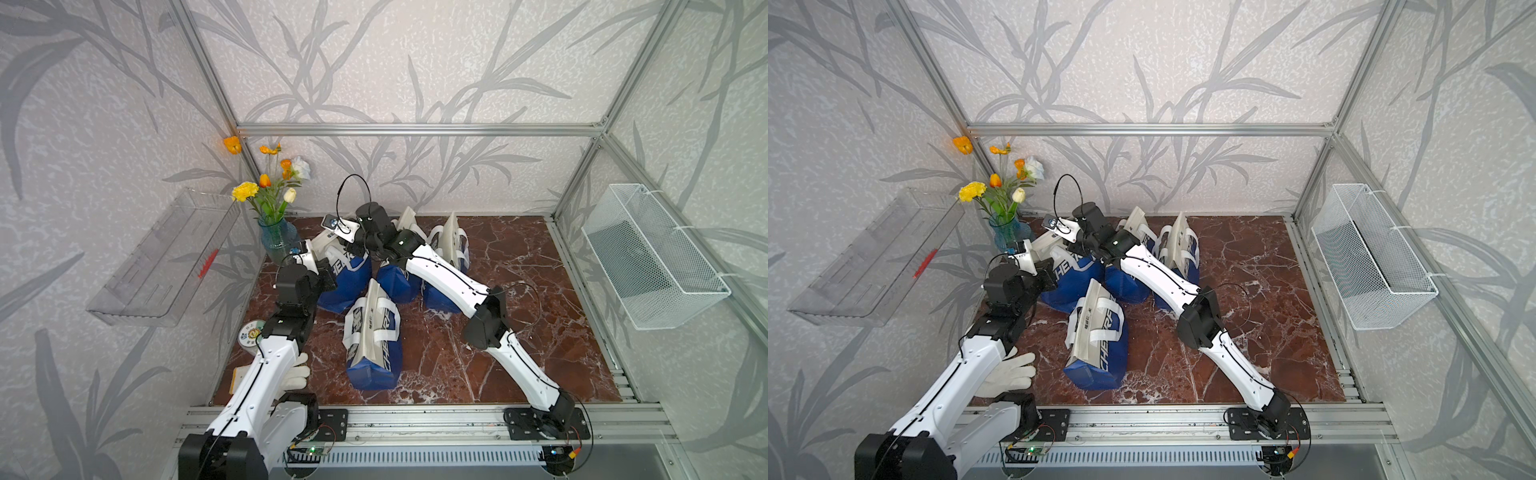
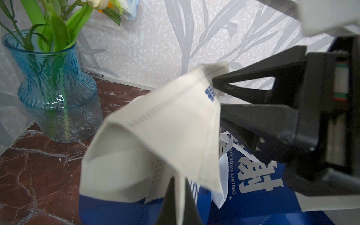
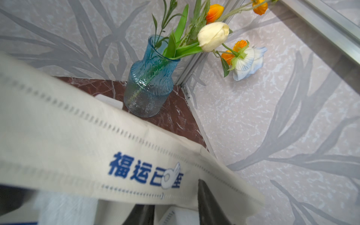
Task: Open the takeout bag
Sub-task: Open the takeout bag at the center of the board.
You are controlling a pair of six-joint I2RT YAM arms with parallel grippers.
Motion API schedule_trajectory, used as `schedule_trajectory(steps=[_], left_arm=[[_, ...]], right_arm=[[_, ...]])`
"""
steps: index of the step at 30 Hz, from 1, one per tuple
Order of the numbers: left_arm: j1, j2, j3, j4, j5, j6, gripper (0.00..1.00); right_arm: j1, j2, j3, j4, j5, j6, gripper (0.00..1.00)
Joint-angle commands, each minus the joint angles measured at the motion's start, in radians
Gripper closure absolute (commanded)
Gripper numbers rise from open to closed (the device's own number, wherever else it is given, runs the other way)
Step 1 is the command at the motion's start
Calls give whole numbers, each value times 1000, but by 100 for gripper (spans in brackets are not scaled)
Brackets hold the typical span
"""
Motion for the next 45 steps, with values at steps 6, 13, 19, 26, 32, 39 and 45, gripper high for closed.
schedule_trajectory(steps=[6,13,19,26,32,39,45], left_arm=[[-7,-43,-31,27,29,26,100],[-7,-44,-42,30,47,30,100],[-7,-45,-58,34,49,34,100],[-7,-44,-60,36,49,38,100],[-7,-36,-63,25,26,49,100],[-7,-19,-73,27,-2,54,100],[-7,-40,-75,36,1,51,100]], right_arm=[[6,60,38,98,155,-46,82],[6,56,42,144,186,-37,100],[6,32,26,158,199,-42,100],[6,-56,-128,244,188,-38,100],[6,-168,-301,375,189,-42,100],[-7,-250,-379,414,186,-20,100],[-13,-285,-418,317,138,-29,71]])
